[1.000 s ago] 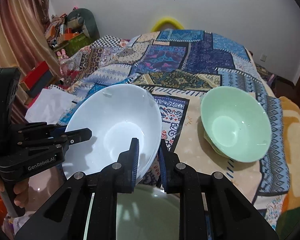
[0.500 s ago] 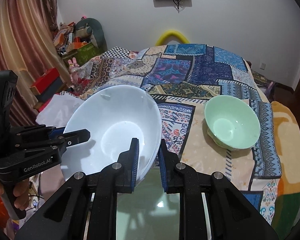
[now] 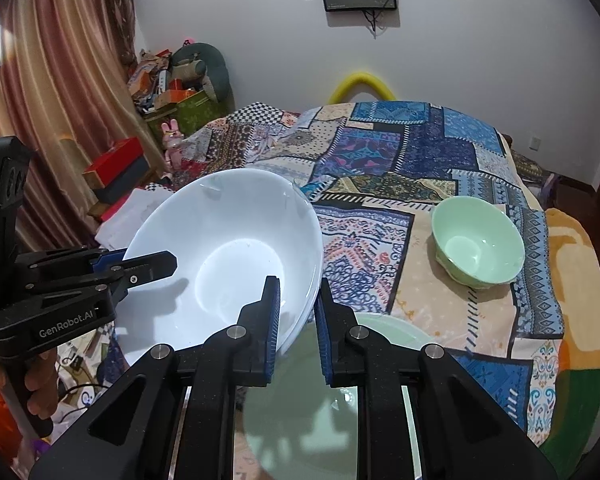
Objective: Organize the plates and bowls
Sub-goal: 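Lift the black-dotted white bowl with the left tool toward the pink bowl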
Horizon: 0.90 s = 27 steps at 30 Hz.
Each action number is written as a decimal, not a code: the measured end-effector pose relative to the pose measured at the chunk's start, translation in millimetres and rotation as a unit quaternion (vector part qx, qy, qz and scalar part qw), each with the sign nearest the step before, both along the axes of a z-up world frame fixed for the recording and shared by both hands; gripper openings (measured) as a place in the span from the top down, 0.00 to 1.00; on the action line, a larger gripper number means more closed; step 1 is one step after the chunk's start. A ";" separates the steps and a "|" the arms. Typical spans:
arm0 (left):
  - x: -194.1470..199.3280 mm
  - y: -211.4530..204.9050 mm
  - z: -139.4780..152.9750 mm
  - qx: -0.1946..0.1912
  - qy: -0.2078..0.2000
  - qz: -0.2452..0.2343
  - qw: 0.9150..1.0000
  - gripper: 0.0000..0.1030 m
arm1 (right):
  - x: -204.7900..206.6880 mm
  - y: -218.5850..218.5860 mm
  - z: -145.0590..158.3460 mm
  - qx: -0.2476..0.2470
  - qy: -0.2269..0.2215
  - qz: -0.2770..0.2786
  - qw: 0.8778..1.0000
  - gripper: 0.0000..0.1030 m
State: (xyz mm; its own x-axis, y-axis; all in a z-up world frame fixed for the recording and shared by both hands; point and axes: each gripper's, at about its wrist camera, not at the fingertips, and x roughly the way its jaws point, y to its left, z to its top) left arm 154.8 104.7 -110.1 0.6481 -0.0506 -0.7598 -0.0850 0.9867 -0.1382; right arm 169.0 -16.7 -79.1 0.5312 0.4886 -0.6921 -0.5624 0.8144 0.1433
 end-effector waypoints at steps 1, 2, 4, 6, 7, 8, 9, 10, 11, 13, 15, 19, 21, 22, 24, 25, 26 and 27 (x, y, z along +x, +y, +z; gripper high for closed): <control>-4.2 0.9 1.8 0.000 -0.002 0.002 1.000 0.80 | -3.0 1.4 0.4 0.001 0.000 0.002 1.000 0.85; -7.4 1.7 2.9 0.000 -0.004 0.003 1.000 0.80 | -5.4 3.3 0.8 0.001 0.000 0.004 1.000 0.85; -16.2 4.3 6.5 0.001 -0.008 0.007 1.000 0.80 | -9.2 6.8 1.2 0.004 0.000 0.009 1.000 0.85; -23.4 7.5 9.2 0.001 -0.011 0.011 1.000 0.80 | -13.0 11.2 1.1 0.005 0.000 0.014 1.000 0.85; -26.7 9.7 10.0 0.001 -0.012 0.012 1.000 0.80 | -14.9 14.3 0.5 0.005 0.000 0.017 1.000 0.85; -29.8 11.7 10.7 0.001 -0.013 0.014 1.000 0.80 | -16.0 16.3 0.1 0.005 0.000 0.019 1.000 0.85; -34.0 14.6 11.2 0.002 -0.014 0.016 1.000 0.80 | -17.4 19.2 -0.8 0.005 0.001 0.022 1.000 0.85; -37.3 16.9 11.3 0.002 -0.014 0.019 1.000 0.80 | -18.3 22.5 -2.3 0.006 0.003 0.025 1.000 0.85; -40.8 19.7 11.2 0.001 -0.014 0.021 1.000 0.80 | -18.6 25.2 -3.5 0.005 0.005 0.027 1.000 0.85; -45.7 25.1 10.0 0.001 -0.012 0.027 1.000 0.80 | -20.5 30.5 -7.4 0.005 0.010 0.032 0.999 0.85; -49.6 30.0 8.0 0.000 -0.010 0.032 0.999 0.80 | -21.4 36.2 -12.4 0.004 0.017 0.037 0.999 0.85; -58.9 41.7 1.6 -0.004 -0.005 0.043 0.999 0.80 | -23.3 47.2 -24.0 0.001 0.032 0.045 0.998 0.85; -62.6 47.7 -3.6 -0.007 0.000 0.048 0.999 0.80 | -24.3 52.1 -30.2 -0.002 0.039 0.049 0.998 0.85; -64.0 49.9 -6.0 -0.007 0.002 0.050 0.999 0.80 | -25.0 53.6 -33.8 -0.003 0.043 0.051 0.998 0.85; -65.7 54.3 -11.7 -0.010 0.008 0.055 0.998 0.80 | -26.7 57.1 -40.4 -0.004 0.052 0.054 0.997 0.85; -66.4 57.3 -15.6 -0.013 0.012 0.057 0.998 0.80 | -26.8 58.5 -43.8 -0.005 0.056 0.055 0.997 0.85; -66.8 59.9 -18.7 -0.015 0.015 0.059 0.998 0.80 | -26.6 60.6 -48.1 -0.007 0.061 0.057 0.996 0.85; -67.4 62.8 -22.7 -0.017 0.019 0.061 0.998 0.80 | -26.7 61.5 -50.2 -0.007 0.065 0.057 0.996 0.85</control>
State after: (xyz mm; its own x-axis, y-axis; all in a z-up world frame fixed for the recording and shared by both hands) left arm 87.4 167.5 -132.8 0.6222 0.0010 -0.7828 -0.2108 0.9633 -0.1663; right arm 142.3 44.8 -129.3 0.3781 0.5307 -0.7585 -0.6296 0.7481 0.2096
